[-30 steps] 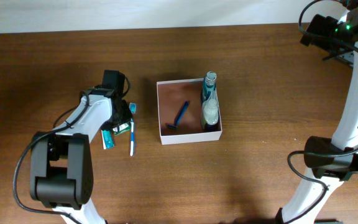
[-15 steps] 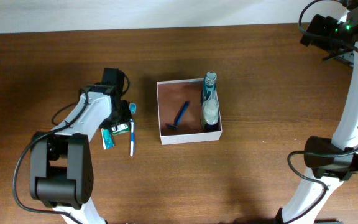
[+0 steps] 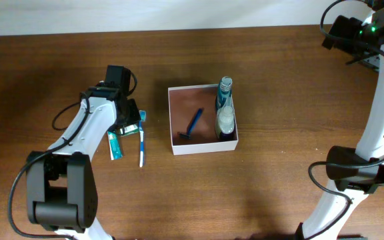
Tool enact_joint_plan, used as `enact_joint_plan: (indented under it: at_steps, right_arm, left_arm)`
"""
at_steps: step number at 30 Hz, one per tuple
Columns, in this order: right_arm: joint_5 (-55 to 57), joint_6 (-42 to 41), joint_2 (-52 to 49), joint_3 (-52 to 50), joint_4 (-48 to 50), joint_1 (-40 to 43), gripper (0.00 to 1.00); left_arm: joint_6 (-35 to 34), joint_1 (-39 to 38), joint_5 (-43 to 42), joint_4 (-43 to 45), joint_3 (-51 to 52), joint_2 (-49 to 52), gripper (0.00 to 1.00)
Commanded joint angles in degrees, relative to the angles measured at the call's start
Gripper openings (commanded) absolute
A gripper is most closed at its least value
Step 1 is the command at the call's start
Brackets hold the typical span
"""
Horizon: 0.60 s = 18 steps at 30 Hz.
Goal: Pack container
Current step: 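Close the left gripper on the soap bar pack and lift it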
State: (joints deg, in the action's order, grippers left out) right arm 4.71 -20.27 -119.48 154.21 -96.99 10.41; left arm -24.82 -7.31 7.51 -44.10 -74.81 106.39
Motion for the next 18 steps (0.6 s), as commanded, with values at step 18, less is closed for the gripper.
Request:
enact_joint_plan:
  at_steps: [18]
  right_arm:
    - [0.5, 0.5, 0.8, 0.1, -0.3, 0.2, 0.98]
  left_arm:
    - [0.9, 0.3, 3.9, 1.2, -1.0, 7.3, 0.24]
